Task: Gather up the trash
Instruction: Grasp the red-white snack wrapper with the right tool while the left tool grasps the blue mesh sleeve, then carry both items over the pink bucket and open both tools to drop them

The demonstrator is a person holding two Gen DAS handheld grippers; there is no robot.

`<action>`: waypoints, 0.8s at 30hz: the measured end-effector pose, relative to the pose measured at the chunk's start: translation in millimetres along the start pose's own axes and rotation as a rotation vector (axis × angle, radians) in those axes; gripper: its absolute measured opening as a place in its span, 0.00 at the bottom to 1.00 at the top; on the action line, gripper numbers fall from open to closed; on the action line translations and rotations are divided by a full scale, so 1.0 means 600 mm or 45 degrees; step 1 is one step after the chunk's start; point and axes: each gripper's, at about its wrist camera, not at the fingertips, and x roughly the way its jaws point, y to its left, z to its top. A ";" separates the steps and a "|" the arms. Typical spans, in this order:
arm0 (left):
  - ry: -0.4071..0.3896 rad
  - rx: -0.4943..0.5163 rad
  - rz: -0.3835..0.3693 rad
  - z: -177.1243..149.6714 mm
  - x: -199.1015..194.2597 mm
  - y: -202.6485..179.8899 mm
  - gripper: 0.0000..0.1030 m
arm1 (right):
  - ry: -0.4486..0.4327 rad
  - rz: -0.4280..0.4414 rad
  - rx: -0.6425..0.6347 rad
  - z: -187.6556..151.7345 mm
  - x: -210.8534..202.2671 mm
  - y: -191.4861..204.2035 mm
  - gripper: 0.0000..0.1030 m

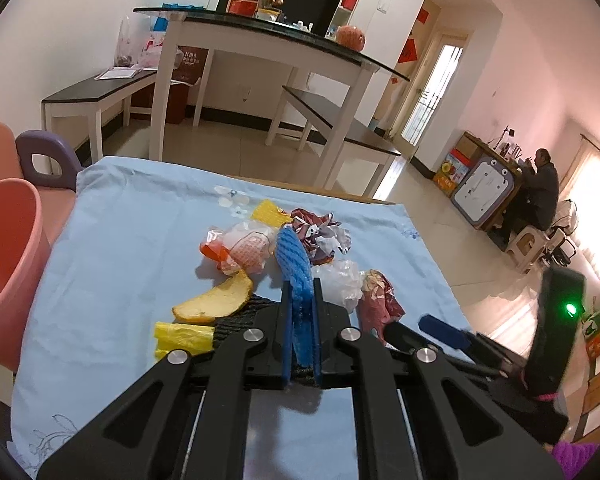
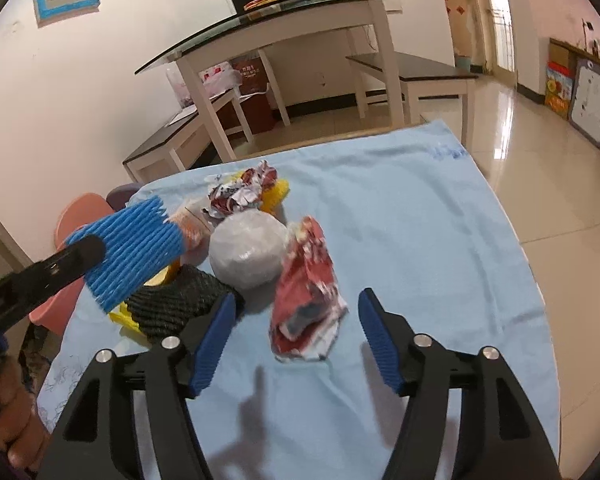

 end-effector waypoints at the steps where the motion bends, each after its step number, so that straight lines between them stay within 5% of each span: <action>1: -0.006 0.003 -0.002 -0.003 -0.005 0.001 0.07 | 0.011 -0.020 -0.010 0.005 0.009 0.003 0.64; 7: -0.053 0.044 0.004 -0.008 -0.030 0.005 0.07 | 0.099 -0.083 0.015 0.019 0.048 -0.005 0.63; 13: -0.070 0.037 -0.001 -0.011 -0.038 0.014 0.07 | 0.187 -0.099 0.067 0.015 0.069 -0.023 0.32; 24: -0.117 0.010 0.013 -0.012 -0.058 0.040 0.07 | 0.005 -0.081 -0.007 0.037 0.003 0.008 0.24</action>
